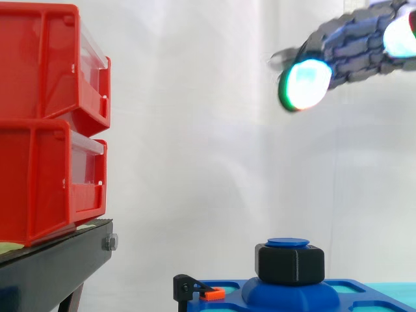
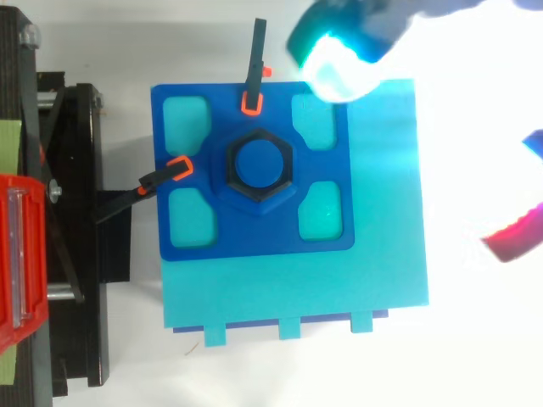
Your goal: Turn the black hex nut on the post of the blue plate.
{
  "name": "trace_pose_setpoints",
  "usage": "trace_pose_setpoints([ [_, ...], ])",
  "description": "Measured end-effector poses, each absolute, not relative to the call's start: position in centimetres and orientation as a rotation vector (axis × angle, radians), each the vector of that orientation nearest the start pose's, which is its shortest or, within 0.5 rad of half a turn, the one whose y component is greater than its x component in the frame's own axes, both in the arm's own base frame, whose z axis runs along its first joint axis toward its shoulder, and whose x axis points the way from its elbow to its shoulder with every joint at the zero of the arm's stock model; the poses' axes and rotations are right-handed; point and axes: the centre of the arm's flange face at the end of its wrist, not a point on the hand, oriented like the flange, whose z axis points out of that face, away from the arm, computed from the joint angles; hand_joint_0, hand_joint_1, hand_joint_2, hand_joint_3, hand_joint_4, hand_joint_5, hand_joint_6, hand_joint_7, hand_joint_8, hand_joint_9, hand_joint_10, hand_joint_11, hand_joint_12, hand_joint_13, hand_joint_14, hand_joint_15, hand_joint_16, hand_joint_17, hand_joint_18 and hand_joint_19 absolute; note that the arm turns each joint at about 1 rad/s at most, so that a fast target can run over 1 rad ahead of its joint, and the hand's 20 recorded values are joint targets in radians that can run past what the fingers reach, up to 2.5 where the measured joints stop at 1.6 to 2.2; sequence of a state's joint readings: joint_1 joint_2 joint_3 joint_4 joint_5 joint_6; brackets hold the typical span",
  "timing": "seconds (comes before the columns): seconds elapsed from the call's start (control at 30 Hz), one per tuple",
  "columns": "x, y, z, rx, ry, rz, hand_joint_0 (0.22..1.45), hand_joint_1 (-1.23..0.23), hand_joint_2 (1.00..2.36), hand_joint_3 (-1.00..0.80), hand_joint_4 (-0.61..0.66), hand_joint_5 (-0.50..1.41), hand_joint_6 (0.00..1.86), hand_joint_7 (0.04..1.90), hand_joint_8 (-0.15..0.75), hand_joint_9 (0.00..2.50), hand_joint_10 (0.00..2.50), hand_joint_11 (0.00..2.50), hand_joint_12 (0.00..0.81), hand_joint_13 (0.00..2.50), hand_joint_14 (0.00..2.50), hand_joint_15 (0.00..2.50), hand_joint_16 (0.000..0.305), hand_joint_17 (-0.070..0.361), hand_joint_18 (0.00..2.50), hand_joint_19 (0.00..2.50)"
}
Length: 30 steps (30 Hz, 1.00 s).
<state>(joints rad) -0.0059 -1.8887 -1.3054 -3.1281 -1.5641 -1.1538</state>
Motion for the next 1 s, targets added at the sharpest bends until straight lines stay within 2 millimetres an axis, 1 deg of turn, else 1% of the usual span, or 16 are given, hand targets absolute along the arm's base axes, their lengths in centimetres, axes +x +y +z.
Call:
trace_pose_setpoints([
  [0.1,60.0,-11.7,45.9,0.382,1.499,0.331,0.39,-0.51,1.0,-0.5,0.13,-0.29,0.5,0.75,0.173,0.0,0.0,0.0,0.334,0.0,0.0,0.0,0.05,0.112,0.0,0.0],
  [0.17,58.8,-9.6,46.6,0.412,1.444,0.366,0.38,-0.58,1.0,-0.5,0.13,-0.29,0.5,0.75,0.173,0.0,0.0,0.0,0.333,0.0,0.0,0.0,0.05,0.112,0.0,0.0],
  [0.2,58.3,-8.9,46.5,0.429,1.43,0.379,0.39,-0.61,1.0,-0.5,0.13,-0.29,0.5,0.75,0.169,0.0,0.0,0.0,0.331,0.0,0.0,0.0,0.049,0.111,0.0,0.0],
  [0.23,57.8,-8.1,46.0,0.457,1.422,0.392,0.39,-0.63,1.0,-0.5,0.13,-0.29,0.5,0.74,0.17,0.0,0.0,0.0,0.33,0.0,0.0,0.0,0.049,0.11,0.0,0.0],
  [0.3,57.0,-7.4,44.5,0.508,1.428,0.398,0.39,-0.65,1.0,-0.5,0.13,-0.29,0.5,0.74,0.165,0.0,0.0,0.0,0.328,0.0,0.0,0.0,0.049,0.109,0.0,0.0],
  [0.37,56.1,-7.2,42.3,0.579,1.448,0.39,0.4,-0.65,1.0,-0.5,0.13,-0.29,0.5,0.74,0.165,0.0,0.0,0.0,0.327,0.0,0.0,0.0,0.049,0.109,0.0,0.0],
  [0.43,55.4,-7.3,40.8,0.655,1.456,0.379,0.4,-0.64,1.0,-0.5,0.13,-0.29,0.5,0.74,0.166,0.0,0.0,0.0,0.327,0.0,0.0,0.0,0.049,0.109,0.0,0.0],
  [0.47,55.2,-7.3,40.4,0.688,1.453,0.375,0.4,-0.63,1.0,-0.5,0.13,-0.29,0.5,0.75,0.166,0.0,0.0,0.0,0.326,0.0,0.0,0.0,0.049,0.109,0.0,0.0],
  [0.6,54.7,-7.6,39.6,0.815,1.415,0.386,0.41,-0.6,1.0,-0.5,0.12,-0.29,0.5,0.75,0.163,0.0,0.0,0.0,0.324,0.0,0.0,0.0,0.048,0.108,0.0,0.0],
  [0.8,54.3,-7.3,39.1,0.945,1.384,0.473,0.41,-0.58,1.0,-0.5,0.12,-0.29,0.5,0.74,0.162,0.0,0.0,0.0,0.322,0.0,0.0,0.0,0.047,0.106,0.0,0.0],
  [0.9,53.8,-7.4,38.0,1.007,1.377,0.515,0.42,-0.58,1.0,-0.5,0.12,-0.29,0.5,0.74,0.162,0.0,0.0,0.0,0.319,0.0,0.0,0.0,0.047,0.105,0.0,0.0],
  [1.0,53.3,-7.5,36.5,1.068,1.349,0.568,0.42,-0.57,1.0,-0.5,0.12,-0.29,0.5,0.74,0.161,0.0,0.0,0.0,0.317,0.0,0.0,0.0,0.046,0.105,0.0,0.0],
])
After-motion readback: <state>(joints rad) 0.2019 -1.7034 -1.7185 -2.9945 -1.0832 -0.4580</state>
